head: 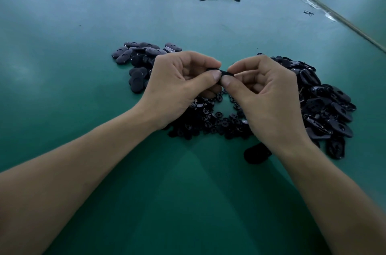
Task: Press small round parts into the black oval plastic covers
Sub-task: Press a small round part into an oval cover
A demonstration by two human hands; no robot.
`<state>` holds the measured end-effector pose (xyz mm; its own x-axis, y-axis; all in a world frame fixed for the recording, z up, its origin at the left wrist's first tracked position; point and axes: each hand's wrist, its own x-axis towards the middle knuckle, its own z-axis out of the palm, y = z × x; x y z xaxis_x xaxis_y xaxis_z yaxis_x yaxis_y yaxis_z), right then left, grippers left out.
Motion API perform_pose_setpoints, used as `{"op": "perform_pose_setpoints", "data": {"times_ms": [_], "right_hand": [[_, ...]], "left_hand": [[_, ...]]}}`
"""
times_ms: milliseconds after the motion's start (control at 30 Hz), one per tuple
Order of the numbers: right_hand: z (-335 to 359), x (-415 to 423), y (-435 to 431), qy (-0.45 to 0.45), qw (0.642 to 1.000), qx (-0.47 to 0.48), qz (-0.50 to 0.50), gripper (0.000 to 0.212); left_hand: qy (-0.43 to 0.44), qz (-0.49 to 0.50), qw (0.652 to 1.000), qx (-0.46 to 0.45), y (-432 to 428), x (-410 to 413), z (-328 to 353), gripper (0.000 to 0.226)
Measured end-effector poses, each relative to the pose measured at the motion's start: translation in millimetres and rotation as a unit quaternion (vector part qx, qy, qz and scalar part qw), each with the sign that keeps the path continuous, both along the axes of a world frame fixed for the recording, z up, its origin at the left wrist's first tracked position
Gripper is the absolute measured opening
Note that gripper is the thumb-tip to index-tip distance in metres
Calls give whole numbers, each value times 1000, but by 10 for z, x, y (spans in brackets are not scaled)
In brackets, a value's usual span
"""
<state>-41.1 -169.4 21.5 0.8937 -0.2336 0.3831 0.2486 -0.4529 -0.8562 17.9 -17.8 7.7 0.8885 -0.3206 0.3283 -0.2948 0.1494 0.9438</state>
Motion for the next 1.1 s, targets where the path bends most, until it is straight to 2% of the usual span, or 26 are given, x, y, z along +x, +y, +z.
{"op": "perform_pose_setpoints", "data": {"times_ms": [167, 433, 667, 1100], "right_hand": [[3, 27, -15, 31, 996, 74, 24, 7], [49, 27, -20, 48, 988, 125, 71, 9], [38, 28, -50, 49, 992, 93, 64, 13], [-21, 74, -81, 52, 998, 29, 19, 1]], "left_hand": [[1, -8, 1000, -9, -9, 1, -4, 15], [12, -10, 1000, -3, 13, 23, 5, 18], [15, -23, 1000, -1, 13, 18, -10, 19], [10, -2, 1000, 18, -2, -6, 6, 19]]}}
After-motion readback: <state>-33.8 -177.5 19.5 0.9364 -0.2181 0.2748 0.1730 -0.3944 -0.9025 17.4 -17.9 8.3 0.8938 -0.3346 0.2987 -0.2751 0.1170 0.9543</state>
